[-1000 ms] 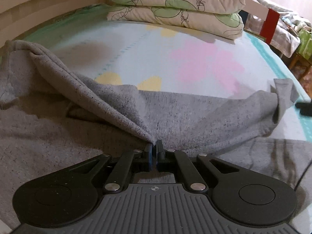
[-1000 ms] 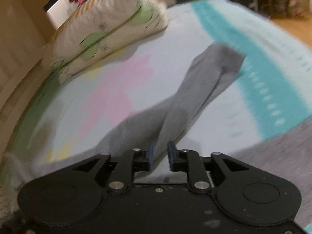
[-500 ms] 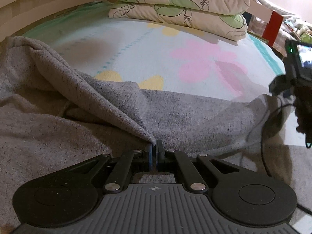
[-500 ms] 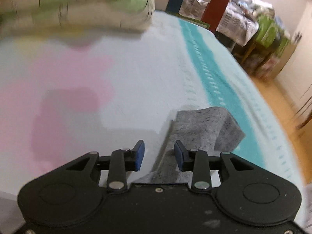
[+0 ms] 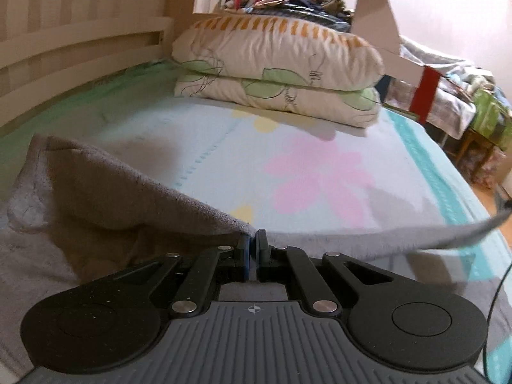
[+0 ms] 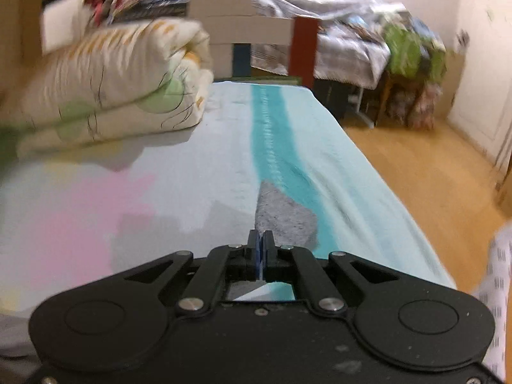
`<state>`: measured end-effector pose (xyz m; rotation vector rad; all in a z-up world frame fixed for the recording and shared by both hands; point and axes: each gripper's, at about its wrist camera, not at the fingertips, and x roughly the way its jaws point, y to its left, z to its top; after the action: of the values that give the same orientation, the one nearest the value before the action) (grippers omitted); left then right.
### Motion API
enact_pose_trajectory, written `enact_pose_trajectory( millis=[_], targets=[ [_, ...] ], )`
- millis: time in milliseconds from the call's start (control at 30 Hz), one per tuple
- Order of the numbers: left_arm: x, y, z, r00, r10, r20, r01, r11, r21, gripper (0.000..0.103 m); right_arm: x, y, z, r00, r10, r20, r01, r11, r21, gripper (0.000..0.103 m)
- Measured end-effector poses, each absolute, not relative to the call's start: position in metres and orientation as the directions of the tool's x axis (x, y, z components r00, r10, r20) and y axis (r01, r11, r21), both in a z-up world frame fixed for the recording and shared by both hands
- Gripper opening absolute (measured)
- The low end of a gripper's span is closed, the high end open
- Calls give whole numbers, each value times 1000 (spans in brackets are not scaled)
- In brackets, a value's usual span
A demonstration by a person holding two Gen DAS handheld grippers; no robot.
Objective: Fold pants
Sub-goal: 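Lift the hem with the right gripper and fold it over toward the waistband, then open both grippers and release the folded sweatpants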
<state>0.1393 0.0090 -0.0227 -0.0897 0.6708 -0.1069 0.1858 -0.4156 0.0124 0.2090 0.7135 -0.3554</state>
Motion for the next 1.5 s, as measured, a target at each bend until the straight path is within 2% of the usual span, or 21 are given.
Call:
enact_pose_trajectory(
  millis=[167,267,367,467,567,600,633,833,967,1000,1033,1233,1300,1367,1500],
  targets=[
    [95,-2,-50,724,-113,-681,131,991,-26,3,117,-434,-41,622,-194,-759,428,895,123,2],
    [81,-3,-79,639,-113,-761,140,990,-29,3,88,-439,-89,540,-146,-829,497,850,174,2],
    [75,-4,-96,605,-97,-791,140,990,-15,3,70,-443,-117,519,-124,-846,550,806,219,3],
    [76,-7,-101,590,-99,-801,141,990,-18,3,58,-447,-120,548,-118,-828,564,783,262,6],
    [83,-8,-99,588,-101,-802,143,989,-19,3,58,-449,-117,556,-126,-821,574,773,270,20],
    [85,-8,-99,588,-99,-803,141,990,-18,3,57,-451,-115,556,-131,-821,579,770,269,28],
    [84,-8,-100,588,-100,-803,142,990,-20,3,58,-454,-114,556,-140,-819,585,766,266,30],
    [80,-6,-103,577,-110,-810,143,989,-32,3,69,-459,-111,543,-174,-821,611,753,244,33],
    [81,-3,-101,575,-119,-810,146,988,-41,3,67,-463,-116,550,-180,-816,635,725,268,33],
    [81,-3,-100,577,-122,-808,148,988,-44,3,68,-463,-116,551,-188,-813,636,725,264,26],
    [83,-2,-97,583,-126,-802,150,988,-47,3,69,-463,-115,557,-191,-808,629,732,260,6],
    [86,9,-60,649,-185,-738,183,979,-85,3,71,-458,-55,678,-210,-704,517,817,255,7],
    [84,11,-62,609,-220,-762,208,971,-114,4,67,-457,-40,677,-233,-698,507,835,214,7],
    [82,11,-76,553,-238,-798,214,967,-140,4,65,-459,-48,631,-238,-739,519,837,174,7],
    [79,8,-103,477,-217,-852,219,968,-124,4,69,-470,-101,476,-199,-857,573,809,131,7]
  ],
)
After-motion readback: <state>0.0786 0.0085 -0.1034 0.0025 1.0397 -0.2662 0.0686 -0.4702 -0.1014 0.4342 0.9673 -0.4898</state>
